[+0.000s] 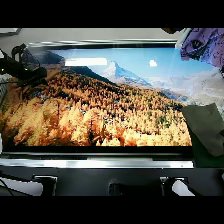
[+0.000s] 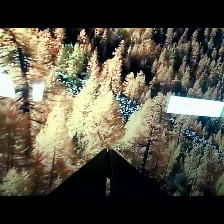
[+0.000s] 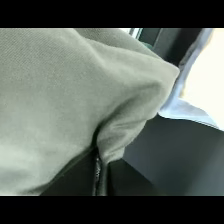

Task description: Fold the clothes and pants, and hang the long-sleeved shirts on hangers.

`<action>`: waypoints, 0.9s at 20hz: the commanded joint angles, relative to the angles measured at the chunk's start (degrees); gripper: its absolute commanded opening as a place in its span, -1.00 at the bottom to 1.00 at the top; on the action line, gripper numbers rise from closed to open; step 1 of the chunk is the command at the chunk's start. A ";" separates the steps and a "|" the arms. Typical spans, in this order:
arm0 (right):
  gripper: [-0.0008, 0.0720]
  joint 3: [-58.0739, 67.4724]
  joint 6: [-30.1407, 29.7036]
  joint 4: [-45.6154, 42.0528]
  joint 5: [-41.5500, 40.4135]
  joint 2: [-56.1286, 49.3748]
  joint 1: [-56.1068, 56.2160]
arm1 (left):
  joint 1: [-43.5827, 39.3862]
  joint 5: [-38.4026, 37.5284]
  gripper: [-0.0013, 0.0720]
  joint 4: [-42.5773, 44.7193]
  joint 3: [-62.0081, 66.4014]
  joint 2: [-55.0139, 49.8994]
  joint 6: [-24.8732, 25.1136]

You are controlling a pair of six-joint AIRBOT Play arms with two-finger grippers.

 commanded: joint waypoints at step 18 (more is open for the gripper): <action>-0.90 6.97 -24.52 27.61 35.01 3.74 33.70 | -2.51 3.08 -0.92 4.52 -1.05 10.25 4.31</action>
